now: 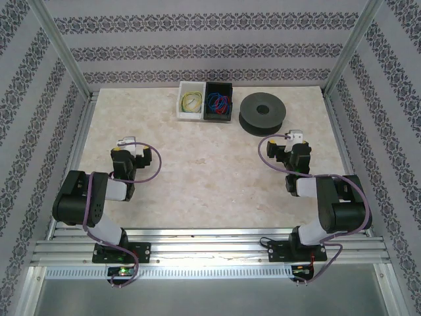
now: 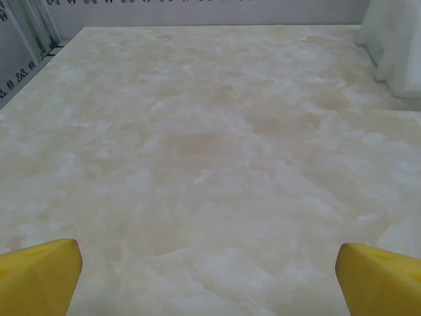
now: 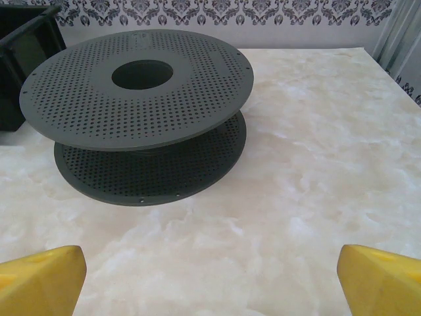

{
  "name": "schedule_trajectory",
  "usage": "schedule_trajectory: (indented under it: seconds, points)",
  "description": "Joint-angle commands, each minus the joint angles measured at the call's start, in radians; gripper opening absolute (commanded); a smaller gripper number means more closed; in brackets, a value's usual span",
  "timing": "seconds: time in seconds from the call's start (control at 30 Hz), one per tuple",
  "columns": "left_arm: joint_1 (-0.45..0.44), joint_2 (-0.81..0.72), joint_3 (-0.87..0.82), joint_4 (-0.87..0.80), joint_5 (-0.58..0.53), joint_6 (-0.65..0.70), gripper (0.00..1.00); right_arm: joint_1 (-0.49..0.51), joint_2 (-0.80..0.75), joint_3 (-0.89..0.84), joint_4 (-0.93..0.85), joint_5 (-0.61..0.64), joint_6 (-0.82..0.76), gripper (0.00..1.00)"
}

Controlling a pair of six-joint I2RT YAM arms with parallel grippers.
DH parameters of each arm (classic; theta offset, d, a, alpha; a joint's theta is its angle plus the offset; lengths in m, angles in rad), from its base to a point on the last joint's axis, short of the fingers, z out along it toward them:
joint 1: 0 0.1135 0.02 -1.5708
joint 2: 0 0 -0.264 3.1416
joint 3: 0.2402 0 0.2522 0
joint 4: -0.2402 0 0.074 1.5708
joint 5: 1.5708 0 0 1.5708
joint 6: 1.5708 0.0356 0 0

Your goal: Wrap the cables

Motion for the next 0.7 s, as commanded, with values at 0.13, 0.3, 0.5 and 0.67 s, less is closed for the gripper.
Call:
schedule_trajectory:
  seconds: [0.13, 0.3, 0.5, 0.67]
  points:
    - [0.012, -0.004, 0.012, 0.012, 0.006, -0.004, 0.99, 0.008, 0.000, -0.011, 0.033, 0.011, 0.004, 0.98]
    - [0.011, -0.003, 0.012, 0.011, 0.006, -0.004, 0.99, 0.008, 0.000, -0.010, 0.032, 0.011, 0.005, 0.98]
    - [0.011, -0.004, 0.012, 0.012, 0.006, -0.004, 0.99, 0.005, 0.001, -0.010, 0.032, 0.005, 0.008, 0.98]
    - [0.011, -0.004, 0.015, 0.005, 0.006, -0.002, 0.99, -0.003, 0.001, -0.010, 0.032, -0.009, 0.012, 0.98]
